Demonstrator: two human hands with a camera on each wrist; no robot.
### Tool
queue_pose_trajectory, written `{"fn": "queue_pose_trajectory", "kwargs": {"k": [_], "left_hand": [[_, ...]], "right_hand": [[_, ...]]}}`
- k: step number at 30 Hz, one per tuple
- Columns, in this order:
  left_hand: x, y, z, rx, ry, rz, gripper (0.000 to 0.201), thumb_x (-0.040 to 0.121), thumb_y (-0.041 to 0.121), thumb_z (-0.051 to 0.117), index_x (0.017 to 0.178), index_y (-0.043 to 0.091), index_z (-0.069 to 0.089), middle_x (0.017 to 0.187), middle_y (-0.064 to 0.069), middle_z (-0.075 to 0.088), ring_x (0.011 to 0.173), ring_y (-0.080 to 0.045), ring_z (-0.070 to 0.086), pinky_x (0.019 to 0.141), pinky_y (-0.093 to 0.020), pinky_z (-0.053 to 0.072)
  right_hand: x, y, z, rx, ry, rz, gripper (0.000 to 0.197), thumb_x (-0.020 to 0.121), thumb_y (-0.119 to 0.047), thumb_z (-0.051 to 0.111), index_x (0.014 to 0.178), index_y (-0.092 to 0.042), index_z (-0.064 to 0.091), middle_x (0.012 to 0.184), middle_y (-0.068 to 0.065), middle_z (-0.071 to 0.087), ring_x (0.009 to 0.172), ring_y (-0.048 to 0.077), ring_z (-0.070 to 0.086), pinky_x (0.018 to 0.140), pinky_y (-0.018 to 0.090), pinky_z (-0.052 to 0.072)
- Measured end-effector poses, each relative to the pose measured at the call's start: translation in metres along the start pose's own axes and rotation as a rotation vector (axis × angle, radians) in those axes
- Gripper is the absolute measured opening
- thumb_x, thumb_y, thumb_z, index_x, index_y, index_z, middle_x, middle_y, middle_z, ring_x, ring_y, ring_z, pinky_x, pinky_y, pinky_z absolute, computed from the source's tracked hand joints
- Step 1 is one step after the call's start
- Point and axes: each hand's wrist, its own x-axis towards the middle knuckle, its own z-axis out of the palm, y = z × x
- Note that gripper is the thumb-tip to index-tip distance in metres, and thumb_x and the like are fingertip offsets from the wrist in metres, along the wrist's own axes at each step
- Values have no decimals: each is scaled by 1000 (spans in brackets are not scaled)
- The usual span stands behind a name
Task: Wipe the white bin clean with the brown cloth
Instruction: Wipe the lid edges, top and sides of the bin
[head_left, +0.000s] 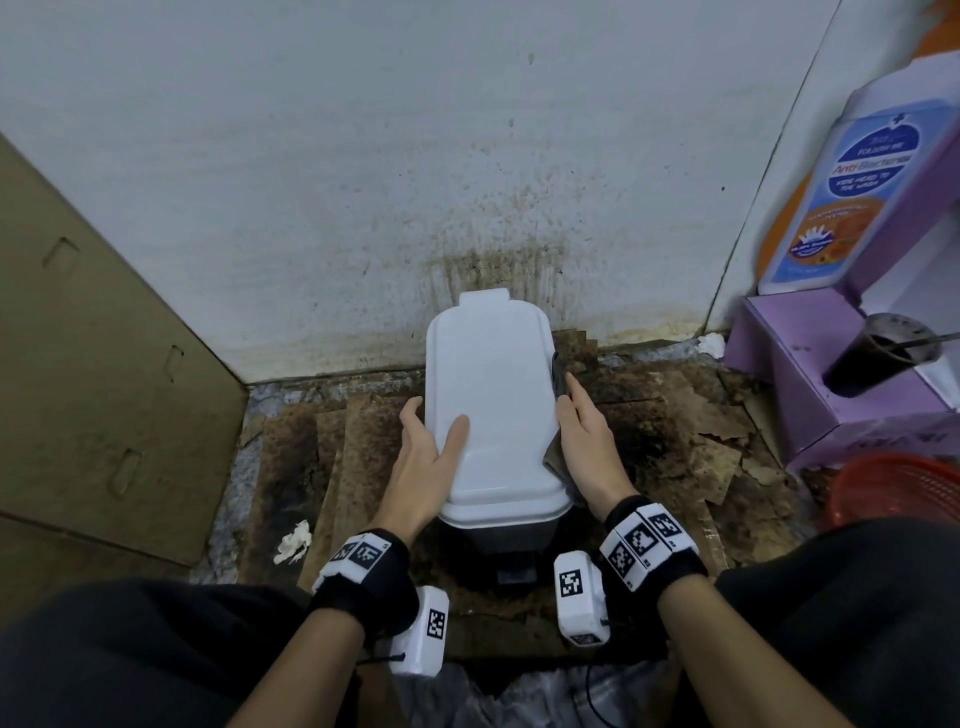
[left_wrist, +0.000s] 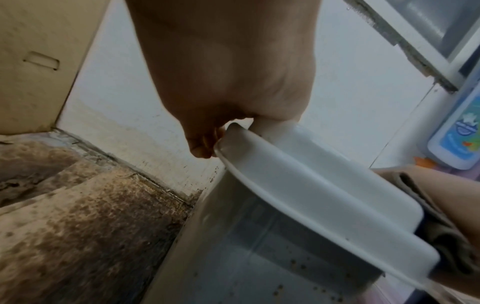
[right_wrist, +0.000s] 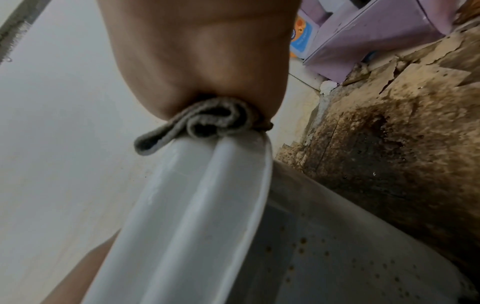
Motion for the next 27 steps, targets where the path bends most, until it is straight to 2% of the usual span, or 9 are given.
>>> {"fn": "queue_pose_trajectory", "kwargs": {"k": [8, 11, 12, 14, 17, 21, 24, 27], "left_hand": [[4, 10, -12, 6, -97, 35, 72, 97, 72, 50, 149, 54, 4, 153, 3, 51, 120, -18, 65, 104, -46, 54], [4, 14, -24, 8, -160, 34, 73, 100, 64, 50, 151, 52, -1, 143, 4, 60, 106, -9, 73, 85, -26, 58], [4, 17, -27, 20, -177, 32, 75, 101, 62, 50, 154, 49, -2, 139, 5, 62, 100, -6, 74, 79, -22, 57], [4, 22, -32, 55, -209, 36, 78, 102, 58, 50, 157, 42, -3, 132, 10, 63, 95, -2, 74, 75, -19, 56], [12, 27, -35, 121, -260, 55, 78, 103, 57, 49, 160, 36, 2, 129, 14, 61, 97, -2, 72, 79, -21, 55], [22, 24, -33, 181, -306, 56, 81, 98, 71, 48, 160, 43, 4, 150, 6, 54, 116, -9, 66, 93, -33, 55], [16, 19, -28, 220, -223, 28, 88, 93, 80, 47, 161, 40, 9, 156, 2, 49, 125, -18, 62, 106, -47, 52], [4, 18, -21, 313, -80, 5, 86, 94, 80, 41, 160, 28, 24, 152, -2, 53, 128, -24, 59, 106, -51, 49]], "right_hand": [[-7, 5, 6, -31, 70, -38, 54, 110, -36, 35, 161, -25, 26, 165, -6, 31, 151, 13, 29, 125, 44, 26], [-21, 10, 17, -32, 154, -44, 54, 109, -38, 34, 162, -28, 24, 164, -6, 32, 151, 14, 27, 125, 45, 25], [-29, 12, 22, -37, 192, -52, 54, 110, -37, 34, 162, -28, 23, 163, -6, 32, 150, 15, 27, 125, 43, 24], [-43, 14, 33, -64, 262, -61, 54, 110, -36, 31, 162, -26, 21, 163, -4, 32, 150, 16, 24, 124, 37, 22], [-52, 17, 42, -82, 312, -57, 55, 111, -37, 28, 163, -25, 16, 165, -4, 27, 149, 14, 20, 120, 31, 17], [-33, 13, 28, -76, 238, -38, 56, 111, -37, 27, 164, -26, 11, 167, -3, 22, 152, 18, 19, 121, 34, 17], [-9, 7, 15, -80, 181, -46, 58, 110, -40, 27, 164, -29, 8, 168, -2, 19, 154, 22, 18, 125, 45, 19], [23, 3, 3, -118, 130, -70, 65, 103, -55, 25, 162, -38, 5, 168, -5, 21, 154, 24, 20, 123, 55, 23]]}}
